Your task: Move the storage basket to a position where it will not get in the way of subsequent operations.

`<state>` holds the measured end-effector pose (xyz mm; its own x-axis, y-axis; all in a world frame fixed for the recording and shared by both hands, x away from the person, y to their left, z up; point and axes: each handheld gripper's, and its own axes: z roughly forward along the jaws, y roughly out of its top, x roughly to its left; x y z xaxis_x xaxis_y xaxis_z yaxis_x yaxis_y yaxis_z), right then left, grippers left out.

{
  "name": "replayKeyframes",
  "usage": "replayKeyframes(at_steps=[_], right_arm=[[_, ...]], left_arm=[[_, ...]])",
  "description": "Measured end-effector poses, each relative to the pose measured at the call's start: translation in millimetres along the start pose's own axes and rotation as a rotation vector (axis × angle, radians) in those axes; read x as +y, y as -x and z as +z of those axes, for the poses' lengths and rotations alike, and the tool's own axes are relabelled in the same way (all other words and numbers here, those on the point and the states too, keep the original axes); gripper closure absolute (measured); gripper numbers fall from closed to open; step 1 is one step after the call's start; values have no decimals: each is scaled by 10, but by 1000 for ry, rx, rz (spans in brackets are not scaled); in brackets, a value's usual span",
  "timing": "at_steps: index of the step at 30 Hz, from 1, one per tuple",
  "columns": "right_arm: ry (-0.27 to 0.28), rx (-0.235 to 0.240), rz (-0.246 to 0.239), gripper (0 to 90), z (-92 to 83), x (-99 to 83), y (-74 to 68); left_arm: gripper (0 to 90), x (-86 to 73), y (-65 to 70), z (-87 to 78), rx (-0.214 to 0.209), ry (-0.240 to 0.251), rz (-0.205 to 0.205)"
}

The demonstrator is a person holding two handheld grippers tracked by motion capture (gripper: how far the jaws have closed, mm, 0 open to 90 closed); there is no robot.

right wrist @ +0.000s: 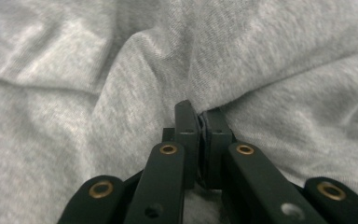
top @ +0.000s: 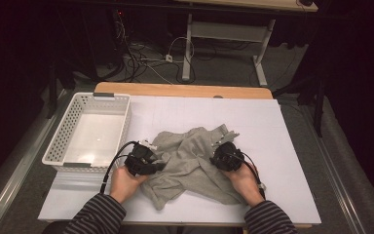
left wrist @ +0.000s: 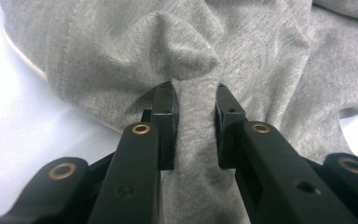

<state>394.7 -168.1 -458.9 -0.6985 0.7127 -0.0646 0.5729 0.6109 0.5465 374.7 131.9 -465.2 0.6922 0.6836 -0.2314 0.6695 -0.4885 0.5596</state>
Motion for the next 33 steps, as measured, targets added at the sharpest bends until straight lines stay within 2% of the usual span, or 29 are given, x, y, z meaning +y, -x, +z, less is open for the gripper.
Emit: replayKeyframes(at_steps=[3,7,12,14,16,20,26,29,33], right_arm=[[1,26,-2,888,-56,-79,-5],[-3,64,-1,888,-145,-203,-26],[3,118,14,876,-210,-319,-56],[17,128,17,853,-224,-334,-48],[42,138,31,814,-245,-324,-32],[123,110,45,747,-345,-250,2],[191,76,76,700,-362,-110,64],[183,45,67,680,-309,-6,84],[191,25,101,643,-255,120,150]], left_arm=[[730,-10,-1,-68,3,-3,13],[729,-26,-8,-112,0,-5,7],[728,-31,50,-133,14,-35,38],[723,-33,56,-148,15,-31,42],[704,-26,50,-173,2,-7,24],[633,30,84,-260,6,27,30],[544,128,108,-388,21,73,26],[512,225,115,-480,42,100,32],[494,415,109,-533,62,109,45]])
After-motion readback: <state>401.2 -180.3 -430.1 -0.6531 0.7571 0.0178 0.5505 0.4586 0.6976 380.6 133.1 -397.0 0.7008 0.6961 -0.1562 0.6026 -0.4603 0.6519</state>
